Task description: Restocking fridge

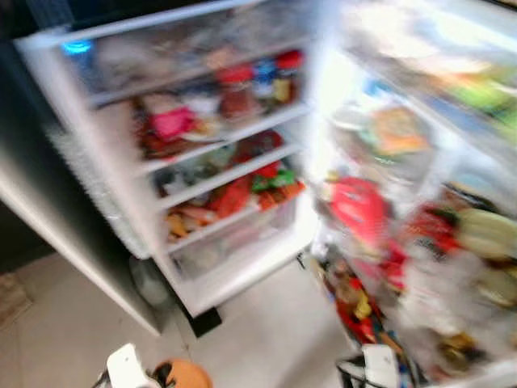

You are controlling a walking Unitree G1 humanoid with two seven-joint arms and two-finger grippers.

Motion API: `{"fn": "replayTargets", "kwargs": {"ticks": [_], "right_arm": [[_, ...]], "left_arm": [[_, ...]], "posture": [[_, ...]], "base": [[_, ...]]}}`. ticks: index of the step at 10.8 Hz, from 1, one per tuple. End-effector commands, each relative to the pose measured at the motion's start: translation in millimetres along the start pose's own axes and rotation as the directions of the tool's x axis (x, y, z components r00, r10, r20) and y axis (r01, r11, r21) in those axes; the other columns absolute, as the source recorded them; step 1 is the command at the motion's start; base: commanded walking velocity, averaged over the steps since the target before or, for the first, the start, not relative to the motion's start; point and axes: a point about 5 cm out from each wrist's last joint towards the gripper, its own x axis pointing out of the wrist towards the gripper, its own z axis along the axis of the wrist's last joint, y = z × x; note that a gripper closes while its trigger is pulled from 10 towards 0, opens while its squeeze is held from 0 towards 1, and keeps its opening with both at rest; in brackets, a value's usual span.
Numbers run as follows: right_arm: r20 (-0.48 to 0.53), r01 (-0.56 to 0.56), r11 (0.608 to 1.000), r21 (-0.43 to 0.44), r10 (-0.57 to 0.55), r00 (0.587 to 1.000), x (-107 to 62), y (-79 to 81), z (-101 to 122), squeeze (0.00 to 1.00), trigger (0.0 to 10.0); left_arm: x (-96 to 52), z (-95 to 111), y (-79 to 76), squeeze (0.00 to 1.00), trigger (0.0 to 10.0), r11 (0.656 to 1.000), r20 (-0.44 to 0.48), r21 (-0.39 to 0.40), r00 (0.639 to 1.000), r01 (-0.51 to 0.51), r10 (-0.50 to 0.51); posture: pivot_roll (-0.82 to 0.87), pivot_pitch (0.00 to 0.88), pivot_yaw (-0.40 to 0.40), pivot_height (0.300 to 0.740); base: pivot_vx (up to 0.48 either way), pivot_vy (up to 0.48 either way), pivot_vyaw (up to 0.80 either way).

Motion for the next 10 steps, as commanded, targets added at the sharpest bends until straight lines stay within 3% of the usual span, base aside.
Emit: {"fn": "replayTargets", "kwargs": {"ticks": [1,2,4,5,6,9,10], "right_arm": [[-0.004,0.010,1.000,-0.005,-0.010,1.000,0.2,0.1,0.2,0.00,10.0],[-0.002,0.008,1.000,-0.007,-0.008,1.000,0.8,1.9,1.5,0.00,10.0],[0.002,0.007,1.000,-0.014,-0.007,1.000,1.7,4.2,4.3,0.00,10.0],[-0.008,0.008,1.000,-0.015,-0.008,1.000,0.3,1.8,-0.4,0.00,10.0],[-0.012,0.005,1.000,-0.019,-0.005,1.000,0.1,1.4,-1.2,0.00,10.0],[-0.016,0.000,1.000,-0.027,-0.001,1.000,-0.3,0.0,-2.2,0.00,10.0],[-0.016,0.000,1.000,-0.029,0.000,1.000,-0.4,-0.6,-2.3,0.00,10.0]], "left_arm": [[-1.5,-5.2,3.1,0.00,10.0,1.000,-0.016,0.007,1.000,-0.006,0.006],[-0.2,-1.0,-0.2,0.00,10.0,1.000,0.001,0.008,1.000,0.007,-0.007],[5.9,27.7,-19.8,0.00,10.0,0.996,0.102,0.036,0.991,0.086,-0.089],[7.7,53.2,-30.6,0.00,10.0,0.990,0.198,0.043,0.970,0.132,-0.138],[7.6,65.0,-37.2,0.00,10.0,0.985,0.249,0.041,0.953,0.166,-0.171],[4.0,84.6,-56.8,0.00,10.0,0.958,0.360,0.015,0.892,0.288,-0.273],[1.7,88.2,-64.2,0.00,10.0,0.935,0.391,-0.045,0.867,0.353,-0.308]], "posture": [[-0.06,0.101,0.041,0.740],[-0.06,0.101,0.041,0.740],[-0.07,0.109,0.039,0.740],[-0.07,0.115,0.039,0.740],[-0.07,0.120,0.037,0.740],[-0.07,0.126,0.036,0.740],[-0.08,0.127,0.037,0.740]], "base": [[0.000,0.000,0.00],[0.000,0.000,0.00],[0.000,0.000,0.00],[0.000,0.000,0.00],[0.000,0.000,0.00],[0.000,0.000,0.00],[0.000,0.000,0.00]]}}
